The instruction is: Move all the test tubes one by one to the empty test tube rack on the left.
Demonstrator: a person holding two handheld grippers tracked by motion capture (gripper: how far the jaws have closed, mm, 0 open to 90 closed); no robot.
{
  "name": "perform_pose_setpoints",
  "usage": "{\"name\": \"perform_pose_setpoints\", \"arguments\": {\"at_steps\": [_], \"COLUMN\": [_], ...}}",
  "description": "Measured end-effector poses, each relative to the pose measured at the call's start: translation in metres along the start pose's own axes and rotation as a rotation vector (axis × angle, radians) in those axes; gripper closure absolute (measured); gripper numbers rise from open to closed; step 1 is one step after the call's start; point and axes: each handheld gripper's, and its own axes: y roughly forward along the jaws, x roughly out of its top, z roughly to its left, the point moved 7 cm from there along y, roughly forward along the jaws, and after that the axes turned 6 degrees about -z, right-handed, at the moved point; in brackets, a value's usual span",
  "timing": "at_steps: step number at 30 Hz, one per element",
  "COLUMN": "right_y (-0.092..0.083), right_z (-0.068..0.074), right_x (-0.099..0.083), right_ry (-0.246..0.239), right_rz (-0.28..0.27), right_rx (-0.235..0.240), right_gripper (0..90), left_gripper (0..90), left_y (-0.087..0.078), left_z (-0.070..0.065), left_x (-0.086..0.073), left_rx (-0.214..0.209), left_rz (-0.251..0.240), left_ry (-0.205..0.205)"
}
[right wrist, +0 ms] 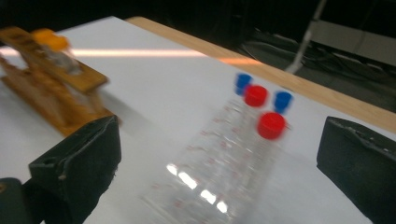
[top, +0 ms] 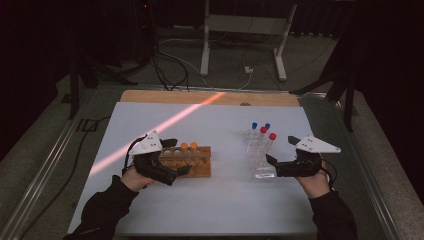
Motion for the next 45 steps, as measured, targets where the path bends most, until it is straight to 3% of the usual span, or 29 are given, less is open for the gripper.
{"name": "perform_pose_setpoints", "arguments": {"at_steps": [5,12,16,19,24,29,45], "right_y": [0.005,0.015,0.021,0.026,0.033,0.043,0.057], "right_z": [-0.015,-0.026,-0.030,-0.032,-0.032,-0.029,-0.034], "right_x": [-0.010,-0.027,-0.035,-0.040,-0.044,-0.044,-0.044], "right_ry": [0.049,0.080,0.095,0.108,0.119,0.098,0.076], "right_rz": [0.016,0.066,0.086,0.094,0.109,0.122,0.126], "right_rx": [-0.026,-0.058,-0.068,-0.088,-0.075,-0.071,-0.084], "right_gripper": [0.0,0.0,5.8,18.3,37.9,54.2,73.7], "left_gripper": [0.5,0.5,0.5,0.5,0.5,0.5,0.5], "left_y": [-0.002,-0.002,-0.003,-0.004,-0.003,-0.004,-0.004], "left_z": [-0.003,-0.007,-0.007,-0.007,-0.006,-0.006,-0.006], "left_x": [0.000,-0.002,-0.001,-0.001,-0.002,-0.002,-0.001], "left_rx": [-0.007,-0.024,-0.026,-0.022,-0.023,-0.024,-0.024], "left_rz": [-0.001,0.011,0.009,0.010,0.011,0.011,0.012], "left_ry": [0.002,0.006,0.006,0.008,0.008,0.008,0.008]}}
